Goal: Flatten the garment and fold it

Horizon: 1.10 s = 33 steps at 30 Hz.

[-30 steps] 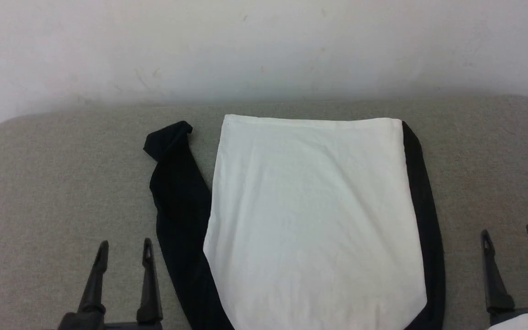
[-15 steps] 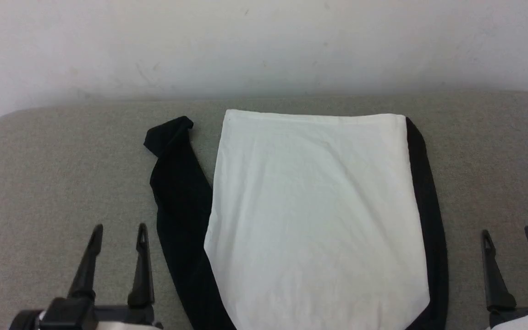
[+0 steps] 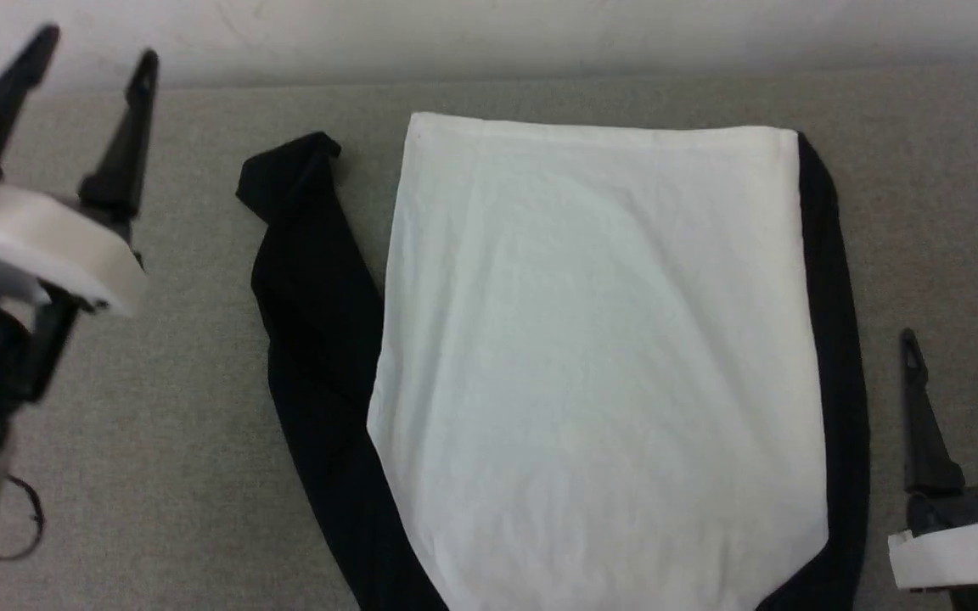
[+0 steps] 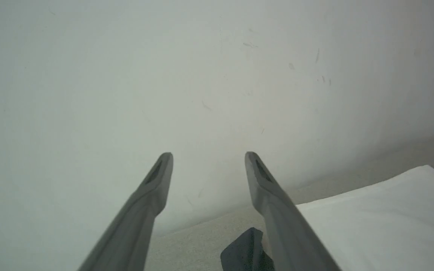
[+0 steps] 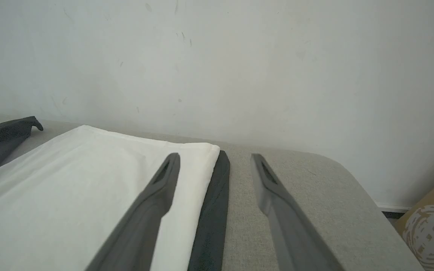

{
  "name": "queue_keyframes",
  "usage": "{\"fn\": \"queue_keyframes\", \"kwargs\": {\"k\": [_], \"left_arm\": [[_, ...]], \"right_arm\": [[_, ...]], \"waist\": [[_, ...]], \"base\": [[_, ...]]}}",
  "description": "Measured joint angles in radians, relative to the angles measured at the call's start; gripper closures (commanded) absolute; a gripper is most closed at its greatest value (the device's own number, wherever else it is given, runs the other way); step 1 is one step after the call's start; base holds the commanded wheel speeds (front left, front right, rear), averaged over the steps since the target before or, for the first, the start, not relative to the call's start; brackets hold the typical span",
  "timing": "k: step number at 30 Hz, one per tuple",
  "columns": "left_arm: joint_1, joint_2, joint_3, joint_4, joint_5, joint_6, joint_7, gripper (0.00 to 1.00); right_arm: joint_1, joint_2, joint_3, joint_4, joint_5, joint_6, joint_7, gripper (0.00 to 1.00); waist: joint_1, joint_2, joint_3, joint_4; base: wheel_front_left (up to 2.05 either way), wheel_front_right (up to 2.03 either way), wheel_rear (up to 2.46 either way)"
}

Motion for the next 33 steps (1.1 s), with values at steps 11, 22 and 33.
{"fn": "queue_keyframes", "kwargs": {"k": [11,22,33], "left_arm": [[-0.397,0.038,-0.069,0.308,-0.036,-0.190,0.203,0.00],[-0.474,0.046,-0.200,0.483,-0.146,-0.263,0.391,0.00],[-0.465,0.118,-0.253,0.520,-0.178,-0.263,0.430,0.00]], "right_arm": [[-0.097,0.000,0.023,-0.019,-0.005,0.000,0.000,0.00],[-0.119,0.000,0.033,-0.037,-0.006,0.000,0.008,0.00],[-0.121,0.000,0.043,-0.052,-0.007,0.000,0.023,0.00]], "waist": [[0.0001,0.0000,0.189,-0.019],[0.0000,0.0000,0.319,-0.068],[-0.0002,0.0001,0.374,-0.103]], "base": [[0.00,0.00,0.00],[0.00,0.00,0.00],[0.00,0.00,0.00]]}}
